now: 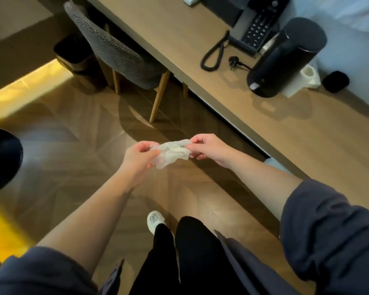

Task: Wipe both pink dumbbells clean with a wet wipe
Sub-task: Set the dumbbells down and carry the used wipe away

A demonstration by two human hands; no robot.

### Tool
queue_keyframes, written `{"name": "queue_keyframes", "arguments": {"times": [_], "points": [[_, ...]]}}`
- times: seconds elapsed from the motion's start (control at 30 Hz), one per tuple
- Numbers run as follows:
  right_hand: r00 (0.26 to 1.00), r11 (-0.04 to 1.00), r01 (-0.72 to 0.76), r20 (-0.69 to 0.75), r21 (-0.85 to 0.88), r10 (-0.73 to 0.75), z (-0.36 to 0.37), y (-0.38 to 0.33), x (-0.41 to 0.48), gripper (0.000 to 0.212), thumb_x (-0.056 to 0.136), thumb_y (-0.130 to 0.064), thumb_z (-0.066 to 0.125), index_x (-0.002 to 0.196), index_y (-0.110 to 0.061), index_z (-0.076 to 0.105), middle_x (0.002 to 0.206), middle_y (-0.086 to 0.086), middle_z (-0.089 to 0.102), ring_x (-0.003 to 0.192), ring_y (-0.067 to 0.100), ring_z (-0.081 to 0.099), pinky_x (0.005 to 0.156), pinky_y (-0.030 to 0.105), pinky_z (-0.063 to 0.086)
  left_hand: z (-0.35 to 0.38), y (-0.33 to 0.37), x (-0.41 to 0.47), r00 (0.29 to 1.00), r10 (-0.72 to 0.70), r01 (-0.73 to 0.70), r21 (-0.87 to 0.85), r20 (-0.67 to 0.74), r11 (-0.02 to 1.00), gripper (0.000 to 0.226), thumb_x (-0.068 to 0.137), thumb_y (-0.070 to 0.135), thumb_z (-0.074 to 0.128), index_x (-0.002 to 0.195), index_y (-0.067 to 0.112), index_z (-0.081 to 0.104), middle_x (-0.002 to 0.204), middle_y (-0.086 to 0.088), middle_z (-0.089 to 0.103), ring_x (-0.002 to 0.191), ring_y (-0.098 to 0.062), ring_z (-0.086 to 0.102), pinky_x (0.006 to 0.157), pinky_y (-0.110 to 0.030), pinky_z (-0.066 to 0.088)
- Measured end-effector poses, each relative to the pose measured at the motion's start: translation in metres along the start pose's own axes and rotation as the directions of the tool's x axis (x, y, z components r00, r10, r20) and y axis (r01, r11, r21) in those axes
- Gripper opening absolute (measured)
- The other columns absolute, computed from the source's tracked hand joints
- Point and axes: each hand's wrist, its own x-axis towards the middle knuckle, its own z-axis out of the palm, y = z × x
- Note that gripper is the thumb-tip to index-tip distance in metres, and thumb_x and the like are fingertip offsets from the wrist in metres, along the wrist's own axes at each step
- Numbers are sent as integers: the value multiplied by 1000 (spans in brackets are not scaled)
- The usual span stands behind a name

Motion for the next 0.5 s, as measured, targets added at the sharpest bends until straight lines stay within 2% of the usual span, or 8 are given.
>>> {"name": "queue_keyframes", "arguments": {"times": [0.13, 0.27, 0.4, 0.5], "points": [[999, 999, 20, 32, -33, -19, 16, -41, 39, 11, 92, -26, 66, 99, -18, 67, 98, 3, 72, 87, 12, 69, 72, 20, 53, -33, 31, 33, 1000, 1, -1, -43, -13, 999, 10, 87, 1, 66, 90, 10, 67, 93, -11, 66, 84, -23, 66, 74, -36, 54], [999, 999, 25, 48, -37, -23, 22, -78, 89, 11, 92, -27, 65, 100, -19, 67, 97, 0, 72, 84, 8, 69, 68, 17, 52, -63, 60, 74, 999, -4, 2, -51, -35, 999, 11, 86, 1, 65, 88, 11, 67, 85, -5, 65, 71, -14, 63, 59, -25, 49], [997, 999, 19, 77, -37, -17, 30, -119, 155, 9, 93, -27, 65, 99, -21, 67, 99, 0, 72, 85, 8, 69, 67, 18, 50, -96, 90, 129, 997, -22, 19, -47, -79, 999, 14, 84, -4, 63, 85, 10, 66, 76, -4, 63, 57, -9, 60, 61, -26, 51], [994, 998, 22, 111, -55, -16, 38, -156, 206, 10, 92, -28, 65, 99, -21, 67, 99, 1, 72, 85, 8, 68, 70, 21, 51, -123, 114, 170, 990, -55, 47, -60, -133, 997, 15, 85, -4, 64, 82, 12, 65, 77, -4, 63, 59, -11, 61, 59, -25, 51]]}}
